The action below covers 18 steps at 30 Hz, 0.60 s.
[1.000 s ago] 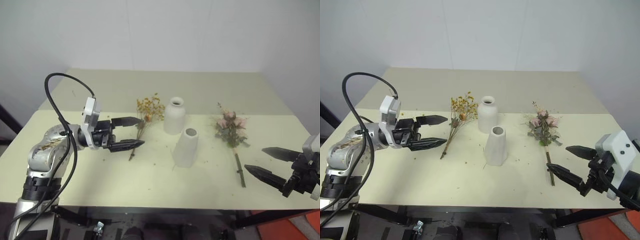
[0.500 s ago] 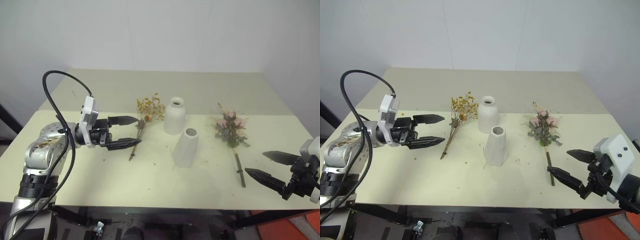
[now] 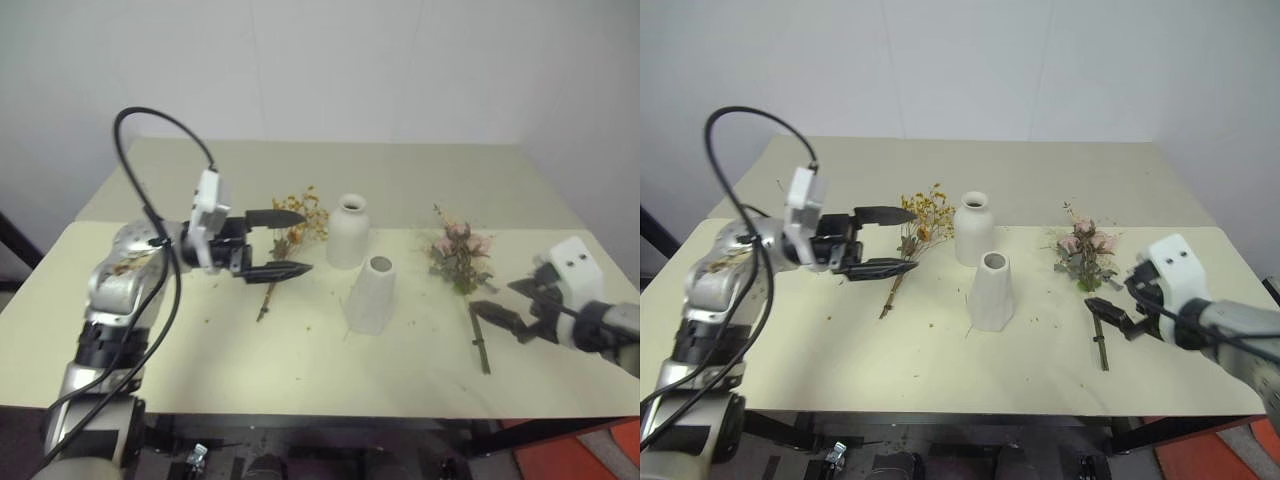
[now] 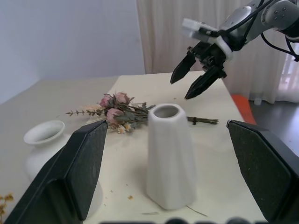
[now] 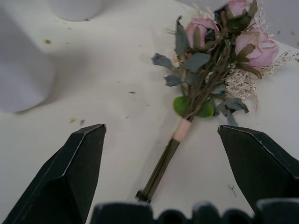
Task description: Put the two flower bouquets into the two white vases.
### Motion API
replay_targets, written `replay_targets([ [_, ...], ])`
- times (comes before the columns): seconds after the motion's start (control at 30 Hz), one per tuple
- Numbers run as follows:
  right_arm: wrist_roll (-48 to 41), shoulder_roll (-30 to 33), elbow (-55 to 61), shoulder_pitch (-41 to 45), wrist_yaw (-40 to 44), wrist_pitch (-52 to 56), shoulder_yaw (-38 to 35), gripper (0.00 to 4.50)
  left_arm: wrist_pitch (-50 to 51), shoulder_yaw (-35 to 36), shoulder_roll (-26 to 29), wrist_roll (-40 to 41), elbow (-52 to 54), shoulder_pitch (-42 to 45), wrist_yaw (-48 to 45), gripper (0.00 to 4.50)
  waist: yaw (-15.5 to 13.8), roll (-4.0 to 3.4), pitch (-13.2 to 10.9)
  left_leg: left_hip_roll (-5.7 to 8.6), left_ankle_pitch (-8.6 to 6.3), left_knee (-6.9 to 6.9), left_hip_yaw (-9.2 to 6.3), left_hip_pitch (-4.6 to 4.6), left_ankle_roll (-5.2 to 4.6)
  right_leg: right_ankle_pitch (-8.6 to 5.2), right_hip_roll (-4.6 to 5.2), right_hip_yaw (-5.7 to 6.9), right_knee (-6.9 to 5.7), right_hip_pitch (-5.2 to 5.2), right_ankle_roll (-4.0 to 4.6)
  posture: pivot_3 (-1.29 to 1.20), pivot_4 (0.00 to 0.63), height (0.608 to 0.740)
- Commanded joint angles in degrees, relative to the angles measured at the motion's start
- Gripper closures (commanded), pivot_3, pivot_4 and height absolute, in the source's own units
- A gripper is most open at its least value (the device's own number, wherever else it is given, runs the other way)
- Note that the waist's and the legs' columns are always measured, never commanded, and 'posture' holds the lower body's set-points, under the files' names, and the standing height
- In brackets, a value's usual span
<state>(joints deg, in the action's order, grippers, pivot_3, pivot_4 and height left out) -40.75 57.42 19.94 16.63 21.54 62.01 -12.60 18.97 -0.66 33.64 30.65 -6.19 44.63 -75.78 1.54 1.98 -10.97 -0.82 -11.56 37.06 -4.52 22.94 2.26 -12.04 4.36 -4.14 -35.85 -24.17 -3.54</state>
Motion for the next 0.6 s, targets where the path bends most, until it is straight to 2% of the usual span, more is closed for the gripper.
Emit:
replay_targets([
  [0.03, 3.8, -2.5, -9.2, 8.3, -1.2, 3.7, 4.8, 0.0, -2.4, 0.0, -2.1, -0.1, -1.6, 3.1, -0.6, 0.03, 0.1, 0.0, 0.0, -0.01, 0.0, 0.0, 0.0, 0.0, 0.0, 0.01, 0.0, 0.0, 0.0, -0.02, 0.01, 0.0, 0.15, 0.74],
  [0.13, 6.0, -3.7, -15.6, 14.2, 1.1, 5.6, 8.8, 0.0, -3.7, -1.6, -3.0, -2.0, -2.2, 3.8, -1.0, 0.03, 0.4, -0.01, 0.0, 0.0, 0.0, -0.01, -0.02, 0.12, 0.0, 0.24, 0.0, 0.01, 0.01, -0.11, 0.39, 0.0, 0.15, 0.74],
  [0.3, 10.3, -6.4, -23.3, 19.8, 2.7, 5.9, 13.7, 0.0, -4.7, -3.5, -3.2, -4.6, -3.0, 3.3, -1.2, 0.03, 0.7, -0.01, 0.0, 0.0, 0.0, -0.01, -0.02, 0.13, -0.01, 0.26, 0.01, 0.02, 0.01, -0.11, 0.41, 0.0, 0.15, 0.74],
  [0.57, 14.9, -9.2, -31.9, 24.8, 6.8, 5.0, 16.2, 0.0, -6.0, -4.6, -3.6, -7.1, -3.1, 2.4, -0.9, 0.03, 1.0, -0.02, 0.0, 0.01, 0.0, -0.01, -0.02, 0.13, -0.01, 0.28, 0.01, 0.01, 0.0, -0.13, 0.4, 0.0, 0.15, 0.74],
  [0.6, 15.3, -9.2, -32.2, 25.1, 7.7, 5.0, 16.8, 0.18, -6.1, -4.5, -3.7, -7.1, -3.0, 2.2, -1.0, 0.0, 1.0, -0.02, 0.0, 0.01, 0.0, -0.01, -0.02, 0.12, -0.01, 0.28, 0.01, 0.01, -0.01, -0.13, 0.4, 0.0, 0.15, 0.74],
])
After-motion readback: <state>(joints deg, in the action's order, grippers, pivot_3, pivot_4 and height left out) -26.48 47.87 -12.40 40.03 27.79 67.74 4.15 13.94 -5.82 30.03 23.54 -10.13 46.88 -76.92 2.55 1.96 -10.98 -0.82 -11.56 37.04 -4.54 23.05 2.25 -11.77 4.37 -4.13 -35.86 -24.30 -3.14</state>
